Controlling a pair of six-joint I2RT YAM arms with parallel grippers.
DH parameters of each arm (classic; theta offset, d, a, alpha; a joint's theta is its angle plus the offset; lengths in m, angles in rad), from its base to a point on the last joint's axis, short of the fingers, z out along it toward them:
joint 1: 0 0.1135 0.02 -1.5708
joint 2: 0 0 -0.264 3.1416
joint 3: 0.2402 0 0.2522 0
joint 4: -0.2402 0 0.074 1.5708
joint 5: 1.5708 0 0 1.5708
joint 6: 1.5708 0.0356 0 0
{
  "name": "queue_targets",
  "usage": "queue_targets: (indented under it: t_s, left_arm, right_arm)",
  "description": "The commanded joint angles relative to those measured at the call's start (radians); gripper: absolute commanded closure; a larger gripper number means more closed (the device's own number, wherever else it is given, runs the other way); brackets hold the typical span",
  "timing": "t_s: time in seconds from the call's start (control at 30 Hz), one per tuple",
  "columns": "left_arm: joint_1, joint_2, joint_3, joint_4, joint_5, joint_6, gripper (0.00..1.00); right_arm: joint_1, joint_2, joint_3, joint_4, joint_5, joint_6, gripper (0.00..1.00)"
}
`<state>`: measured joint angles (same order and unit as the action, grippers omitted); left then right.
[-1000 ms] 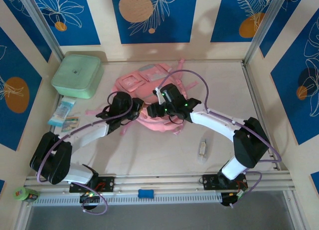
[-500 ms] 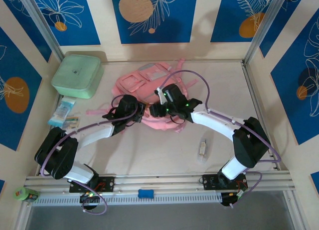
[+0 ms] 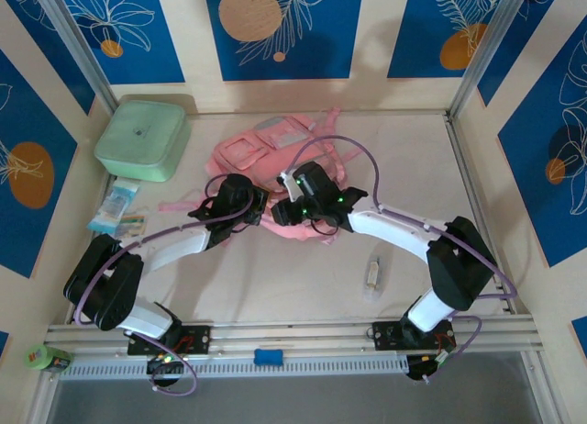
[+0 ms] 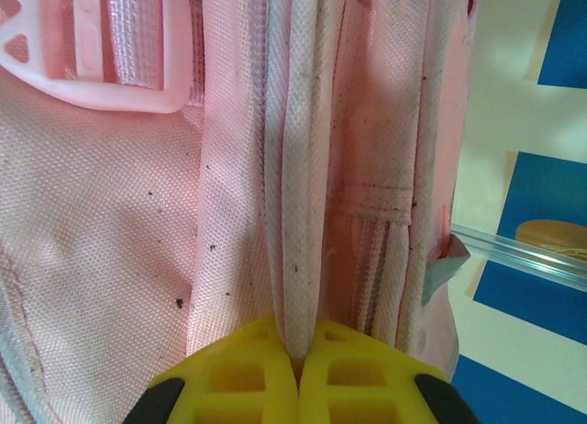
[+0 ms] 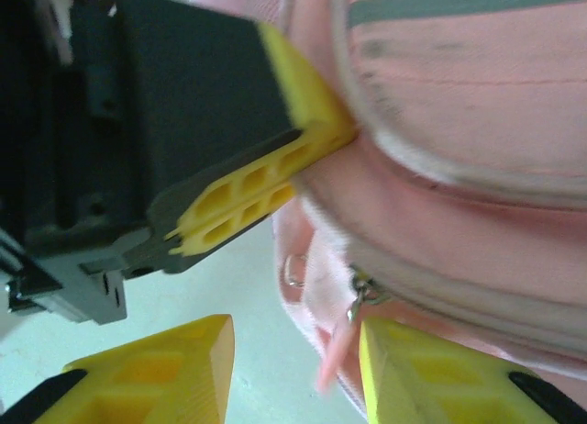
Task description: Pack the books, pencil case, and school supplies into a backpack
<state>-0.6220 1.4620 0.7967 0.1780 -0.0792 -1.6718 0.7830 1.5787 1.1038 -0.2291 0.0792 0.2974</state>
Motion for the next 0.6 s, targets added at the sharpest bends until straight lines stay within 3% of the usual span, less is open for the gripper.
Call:
queue_targets:
  t_s: [0.0, 0.17, 0.4, 0.47, 0.57]
  left_arm:
    - [0.01, -0.025, 0.055, 0.036, 0.016, 0.022, 1.0]
    - [0.01, -0.047, 0.05, 0.015, 0.0, 0.034, 1.0]
    - [0.012, -0.069, 0.062, -0.014, -0.017, 0.062, 1.0]
    - [0.013, -0.071, 0.062, -0.017, -0.021, 0.064, 1.0]
    - [0.012, -0.072, 0.06, -0.008, -0.016, 0.063, 1.0]
  right_arm:
    - [0.029, 0.017, 0.031, -0.036, 0.046, -0.04, 0.59]
    - [0.027, 0.043, 0.078, -0.099, 0.197, -0.013, 0.56]
    - [0.05, 0.087, 0.124, -0.145, 0.245, 0.045, 0.63]
    - [0.074, 0.083, 0.113, -0.114, 0.224, 0.039, 0.61]
    - [0.097, 0.113, 0.155, -0.158, 0.307, 0.098, 0.59]
